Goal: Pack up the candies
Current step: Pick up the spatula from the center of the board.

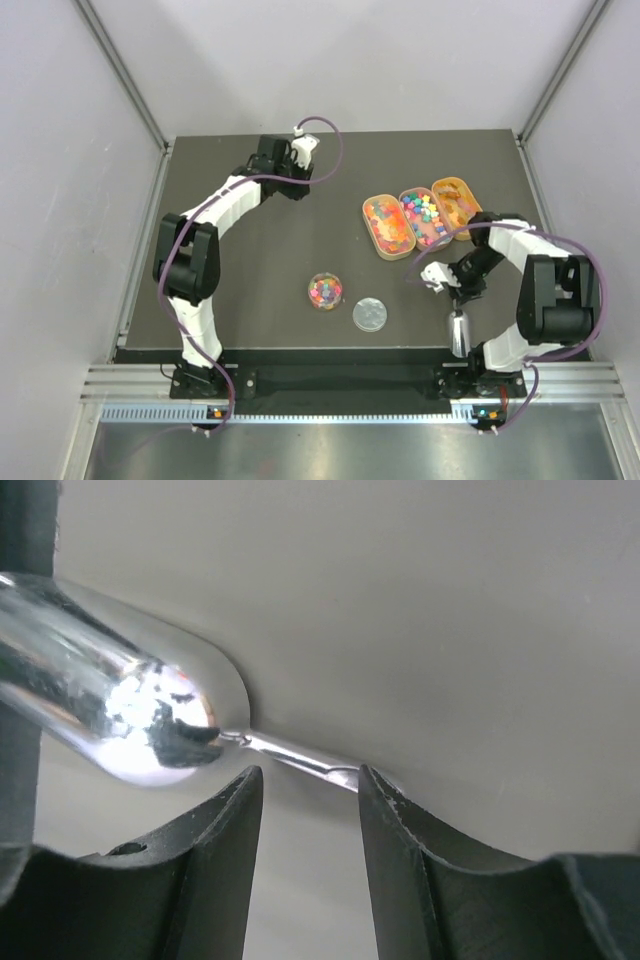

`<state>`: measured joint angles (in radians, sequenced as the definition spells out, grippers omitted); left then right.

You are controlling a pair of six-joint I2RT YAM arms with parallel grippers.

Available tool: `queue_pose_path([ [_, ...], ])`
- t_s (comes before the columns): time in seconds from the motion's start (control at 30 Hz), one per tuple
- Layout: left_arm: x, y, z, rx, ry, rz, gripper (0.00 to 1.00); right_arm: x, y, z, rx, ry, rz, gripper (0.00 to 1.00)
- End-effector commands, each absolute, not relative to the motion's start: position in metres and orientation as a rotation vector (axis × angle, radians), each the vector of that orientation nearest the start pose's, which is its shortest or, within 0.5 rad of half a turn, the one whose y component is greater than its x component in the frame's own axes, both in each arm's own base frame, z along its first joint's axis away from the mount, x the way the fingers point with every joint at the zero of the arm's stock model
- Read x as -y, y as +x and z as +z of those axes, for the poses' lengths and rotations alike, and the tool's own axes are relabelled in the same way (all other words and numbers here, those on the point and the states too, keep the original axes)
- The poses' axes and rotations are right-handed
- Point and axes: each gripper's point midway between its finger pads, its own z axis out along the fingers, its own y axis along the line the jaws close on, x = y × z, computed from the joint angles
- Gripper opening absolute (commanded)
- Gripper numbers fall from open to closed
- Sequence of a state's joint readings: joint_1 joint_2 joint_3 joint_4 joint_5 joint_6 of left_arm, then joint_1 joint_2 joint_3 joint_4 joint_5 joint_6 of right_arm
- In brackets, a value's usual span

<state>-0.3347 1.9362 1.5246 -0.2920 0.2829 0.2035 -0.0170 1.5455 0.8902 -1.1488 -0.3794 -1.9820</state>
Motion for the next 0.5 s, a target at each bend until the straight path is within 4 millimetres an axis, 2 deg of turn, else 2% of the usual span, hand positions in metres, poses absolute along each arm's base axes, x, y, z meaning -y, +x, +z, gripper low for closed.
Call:
queue_pose_path([
  [0.0,0.214,0.482,0.152,-2.073,0.732,-0.405,0.31,-0.054,0.242,0.021,-0.568,-2.744,0.381,0.44],
  [0.23,0.212,0.485,0.148,-2.081,0.73,-0.39,0.31,-0.051,0.259,0.01,-0.547,-2.786,0.345,0.41],
  [0.33,0.213,0.486,0.147,-2.081,0.728,-0.395,0.31,-0.051,0.272,0.004,-0.558,-2.786,0.281,0.19],
  [0.37,0.214,0.488,0.15,-2.075,0.729,-0.394,0.31,-0.049,0.275,0.003,-0.579,-2.788,0.267,0.05],
  [0.47,0.216,0.49,0.152,-2.068,0.734,-0.401,0.31,-0.042,0.291,0.005,-0.755,-2.766,0.233,0.0],
])
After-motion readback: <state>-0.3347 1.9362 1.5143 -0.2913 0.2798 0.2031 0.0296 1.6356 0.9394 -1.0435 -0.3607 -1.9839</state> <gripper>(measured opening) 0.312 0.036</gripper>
